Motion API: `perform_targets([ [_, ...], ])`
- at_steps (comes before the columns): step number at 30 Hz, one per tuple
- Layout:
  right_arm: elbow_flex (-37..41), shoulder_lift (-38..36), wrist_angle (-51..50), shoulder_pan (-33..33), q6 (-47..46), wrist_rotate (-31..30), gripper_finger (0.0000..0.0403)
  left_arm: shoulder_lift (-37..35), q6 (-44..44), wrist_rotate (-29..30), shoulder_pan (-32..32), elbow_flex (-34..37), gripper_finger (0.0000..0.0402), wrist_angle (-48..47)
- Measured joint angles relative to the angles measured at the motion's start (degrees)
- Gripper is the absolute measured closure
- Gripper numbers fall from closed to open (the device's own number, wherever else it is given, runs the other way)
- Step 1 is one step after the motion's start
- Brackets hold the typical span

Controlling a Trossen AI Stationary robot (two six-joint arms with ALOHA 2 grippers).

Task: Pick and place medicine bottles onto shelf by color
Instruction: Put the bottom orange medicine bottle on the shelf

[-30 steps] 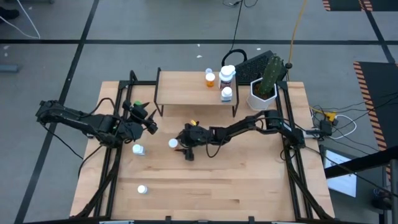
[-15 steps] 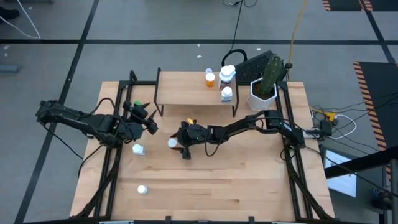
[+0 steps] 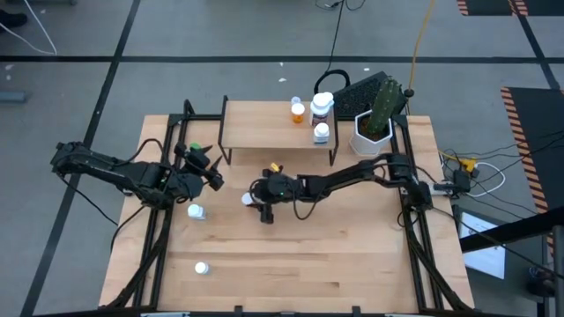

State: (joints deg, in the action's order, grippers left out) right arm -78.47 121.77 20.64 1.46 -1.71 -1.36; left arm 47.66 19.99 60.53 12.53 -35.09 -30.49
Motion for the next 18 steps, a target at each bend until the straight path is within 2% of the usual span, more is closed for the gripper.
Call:
perform_targets([
  [3,3.6,-5.2,-3.1,1.4,-0.2,-7.7,0.0207,0.0,0.1,-0.5,0.1,0.0,0.0190,0.0],
  [9,11.5,-18.7,-3.1,3.2,-0.2,-28.8,0.0209,0.0,1.1,-0.6,0.1,0.0,0.0190,0.2],
  [14,13.3,-25.1,-1.8,2.6,2.0,-44.2,0.0206,0.0,1.5,-0.6,0.1,0.0,0.0190,1.5],
  [18,13.3,-25.9,0.8,0.4,4.2,-49.6,0.0205,0.0,-0.2,-0.6,0.1,0.0,0.0190,3.8],
])
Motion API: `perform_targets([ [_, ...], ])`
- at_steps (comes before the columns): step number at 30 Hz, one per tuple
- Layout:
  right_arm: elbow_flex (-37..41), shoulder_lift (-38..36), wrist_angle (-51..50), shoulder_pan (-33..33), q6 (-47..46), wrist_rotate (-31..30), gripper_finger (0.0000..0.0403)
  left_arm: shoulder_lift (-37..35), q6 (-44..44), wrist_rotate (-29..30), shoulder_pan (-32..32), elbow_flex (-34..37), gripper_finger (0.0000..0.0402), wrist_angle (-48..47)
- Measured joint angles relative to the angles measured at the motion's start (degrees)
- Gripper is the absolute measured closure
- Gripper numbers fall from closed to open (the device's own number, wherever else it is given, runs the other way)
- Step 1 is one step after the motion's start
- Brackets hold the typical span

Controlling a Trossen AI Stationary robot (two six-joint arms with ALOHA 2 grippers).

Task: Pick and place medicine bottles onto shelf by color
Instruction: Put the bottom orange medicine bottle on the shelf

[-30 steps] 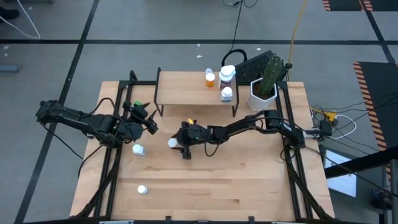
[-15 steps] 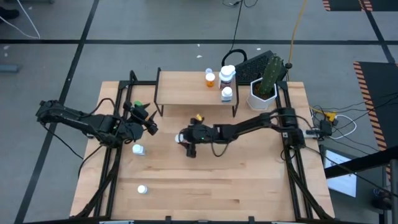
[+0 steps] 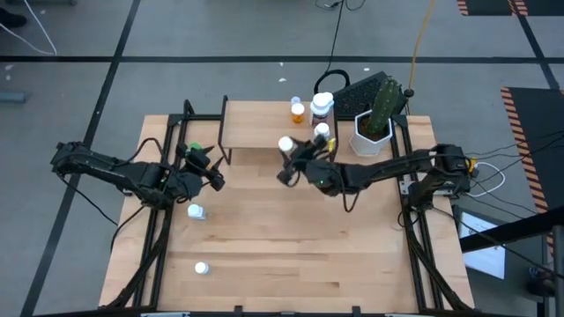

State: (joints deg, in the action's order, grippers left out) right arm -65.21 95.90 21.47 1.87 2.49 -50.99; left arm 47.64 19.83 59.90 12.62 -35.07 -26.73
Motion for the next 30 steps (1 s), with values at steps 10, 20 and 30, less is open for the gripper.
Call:
perform_targets([
  [10,0.0,2.3,-0.7,-7.1,-2.5,0.0,0.0205,0.0,-0.5,0.0,0.0,0.0,0.0190,-0.9],
  [20,0.0,2.3,-5.2,-8.7,-5.5,0.2,0.0204,0.0,0.2,0.0,0.0,0.0,0.0190,-1.7],
  [30,0.0,2.3,-5.9,-9.1,-5.1,0.2,0.0203,0.0,0.4,0.0,0.0,0.0,0.0190,-1.7],
])
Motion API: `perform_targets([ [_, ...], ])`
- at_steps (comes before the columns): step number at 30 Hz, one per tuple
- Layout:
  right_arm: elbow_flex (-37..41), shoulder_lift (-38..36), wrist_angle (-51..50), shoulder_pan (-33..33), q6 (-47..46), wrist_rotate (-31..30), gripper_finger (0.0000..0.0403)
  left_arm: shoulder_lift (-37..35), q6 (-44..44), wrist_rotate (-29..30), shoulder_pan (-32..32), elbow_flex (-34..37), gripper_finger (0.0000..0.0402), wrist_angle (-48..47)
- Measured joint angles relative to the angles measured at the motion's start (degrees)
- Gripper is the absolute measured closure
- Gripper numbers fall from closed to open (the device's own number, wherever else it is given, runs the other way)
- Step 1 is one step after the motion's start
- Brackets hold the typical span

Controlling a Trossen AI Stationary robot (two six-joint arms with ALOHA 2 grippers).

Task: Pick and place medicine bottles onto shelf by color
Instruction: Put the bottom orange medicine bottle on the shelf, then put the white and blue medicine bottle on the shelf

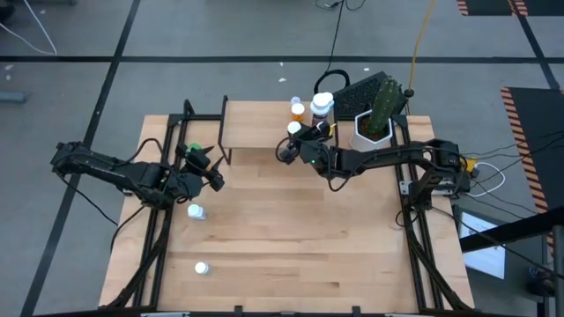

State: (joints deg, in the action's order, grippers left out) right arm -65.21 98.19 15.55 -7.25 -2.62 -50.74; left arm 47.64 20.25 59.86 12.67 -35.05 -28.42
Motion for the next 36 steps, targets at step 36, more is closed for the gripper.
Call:
perform_targets([
  [36,-12.6,21.9,24.2,10.8,7.8,39.0,0.0146,-0.1,8.3,-10.7,1.7,2.4,0.0190,-1.2],
])
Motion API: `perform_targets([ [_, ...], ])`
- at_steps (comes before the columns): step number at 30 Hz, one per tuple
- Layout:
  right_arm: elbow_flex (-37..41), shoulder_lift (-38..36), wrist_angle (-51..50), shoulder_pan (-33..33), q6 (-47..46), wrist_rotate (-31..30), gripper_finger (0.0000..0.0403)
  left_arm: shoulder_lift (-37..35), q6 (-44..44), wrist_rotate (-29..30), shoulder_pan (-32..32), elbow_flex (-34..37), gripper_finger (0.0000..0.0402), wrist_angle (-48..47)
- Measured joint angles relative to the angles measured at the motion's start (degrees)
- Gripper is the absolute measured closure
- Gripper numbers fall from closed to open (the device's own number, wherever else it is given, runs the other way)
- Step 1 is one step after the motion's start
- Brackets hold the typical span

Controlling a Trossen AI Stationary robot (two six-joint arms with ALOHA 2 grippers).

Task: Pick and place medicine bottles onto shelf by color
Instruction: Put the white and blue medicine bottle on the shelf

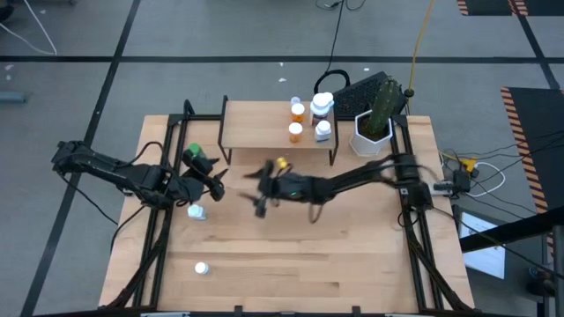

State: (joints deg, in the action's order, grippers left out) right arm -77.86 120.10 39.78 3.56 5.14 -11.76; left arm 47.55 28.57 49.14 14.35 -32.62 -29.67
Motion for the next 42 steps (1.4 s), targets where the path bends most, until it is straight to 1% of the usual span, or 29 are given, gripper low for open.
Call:
perform_targets([
  [3,-9.8,8.5,-2.6,1.0,0.4,5.1,0.0140,0.0,3.8,0.2,0.5,0.0,0.0190,-4.4],
  [7,-21.5,17.2,-6.1,1.2,3.4,7.2,0.0125,0.0,11.5,0.2,1.3,0.0,0.0190,-11.9],
  [11,-30.8,23.9,-6.0,1.4,3.8,11.4,0.0104,0.0,19.1,0.2,2.8,0.0,0.0190,-18.9],
  [14,-35.6,28.1,-6.5,1.5,3.2,12.2,0.0092,0.0,22.5,0.3,4.1,0.0,0.0190,-21.4],
  [18,-38.6,31.3,-6.6,1.3,4.9,12.1,0.0081,0.1,23.3,0.5,6.0,0.0,0.0190,-21.0],
  [21,-39.7,32.7,-6.5,0.9,5.0,12.0,0.0074,0.0,23.3,2.0,7.3,0.0,0.0190,-20.3],
  [24,-39.7,33.0,-7.1,0.5,4.6,12.0,0.0068,0.1,23.3,3.5,8.0,0.0,0.0190,-19.9],
  [32,-39.7,33.1,-6.7,-0.2,5.5,12.0,0.0066,0.1,22.1,5.0,8.2,0.0,0.0190,-19.5],
  [35,-39.7,33.8,-5.1,-0.8,5.3,12.1,0.0066,0.1,20.9,5.0,8.2,0.0,0.0190,-18.7],
  [42,-39.6,35.0,-4.6,-1.6,4.6,12.1,0.0066,0.1,14.1,5.2,8.2,0.0,0.0190,-11.6],
])
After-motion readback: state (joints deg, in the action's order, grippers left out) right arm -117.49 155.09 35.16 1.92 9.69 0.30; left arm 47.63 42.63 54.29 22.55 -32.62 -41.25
